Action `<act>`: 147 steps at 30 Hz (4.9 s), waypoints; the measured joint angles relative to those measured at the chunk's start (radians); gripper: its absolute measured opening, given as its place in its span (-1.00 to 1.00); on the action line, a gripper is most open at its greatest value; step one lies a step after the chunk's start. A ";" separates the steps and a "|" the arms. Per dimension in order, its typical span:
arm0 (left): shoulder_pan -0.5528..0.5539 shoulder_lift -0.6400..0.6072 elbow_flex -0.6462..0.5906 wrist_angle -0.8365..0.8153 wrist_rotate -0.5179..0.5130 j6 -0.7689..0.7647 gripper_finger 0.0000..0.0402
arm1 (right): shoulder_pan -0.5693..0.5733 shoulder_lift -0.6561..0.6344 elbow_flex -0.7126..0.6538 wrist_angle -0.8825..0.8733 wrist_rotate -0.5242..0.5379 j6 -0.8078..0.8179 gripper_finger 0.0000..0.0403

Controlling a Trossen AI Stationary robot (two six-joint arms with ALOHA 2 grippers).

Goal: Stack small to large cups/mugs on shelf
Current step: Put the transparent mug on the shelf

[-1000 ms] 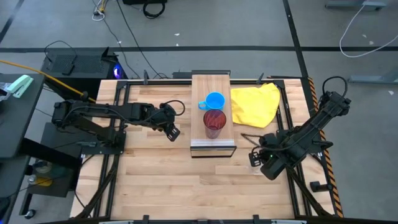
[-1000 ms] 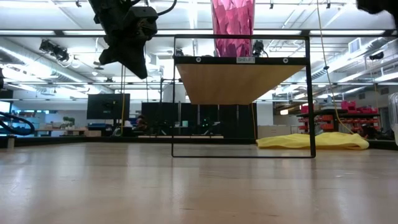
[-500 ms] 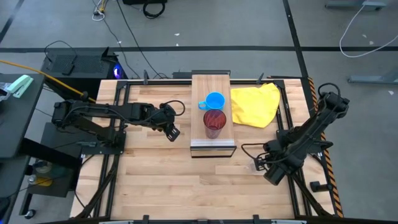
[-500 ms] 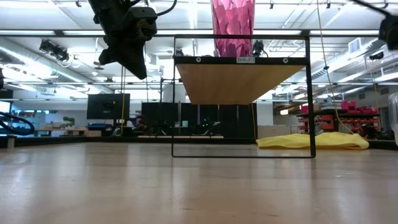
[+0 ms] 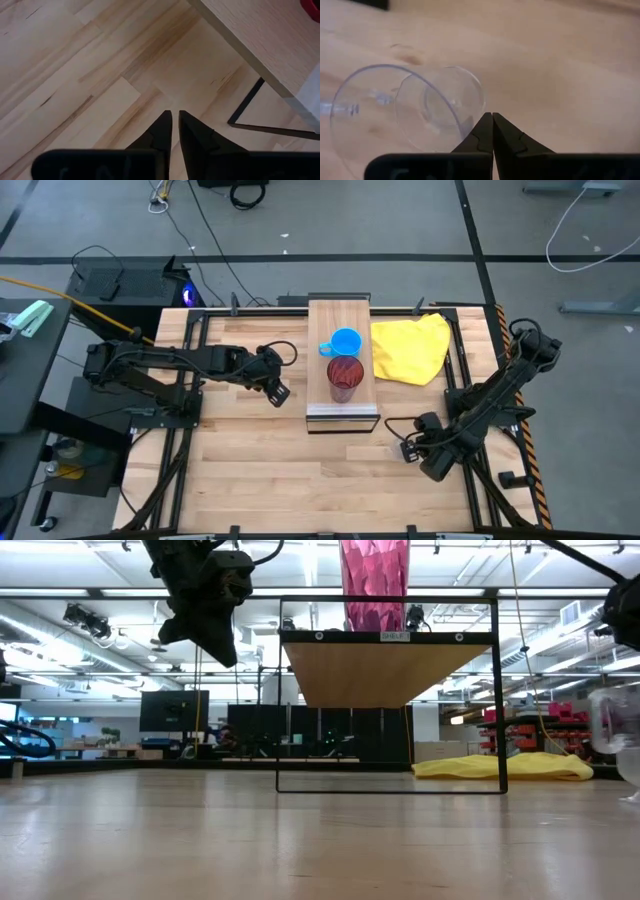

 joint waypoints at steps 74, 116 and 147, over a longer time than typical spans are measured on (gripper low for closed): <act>-0.001 0.000 0.000 0.018 0.004 -0.132 -0.77 | -0.108 0.026 0.239 0.230 0.082 -0.637 -0.92; -0.001 0.000 0.000 0.016 0.015 -0.148 -0.76 | -0.119 0.261 0.567 -0.147 0.073 -0.467 -0.54; -0.001 0.000 0.000 0.016 0.018 -0.118 -0.78 | -0.215 0.394 0.639 -0.210 -0.054 -0.509 -0.56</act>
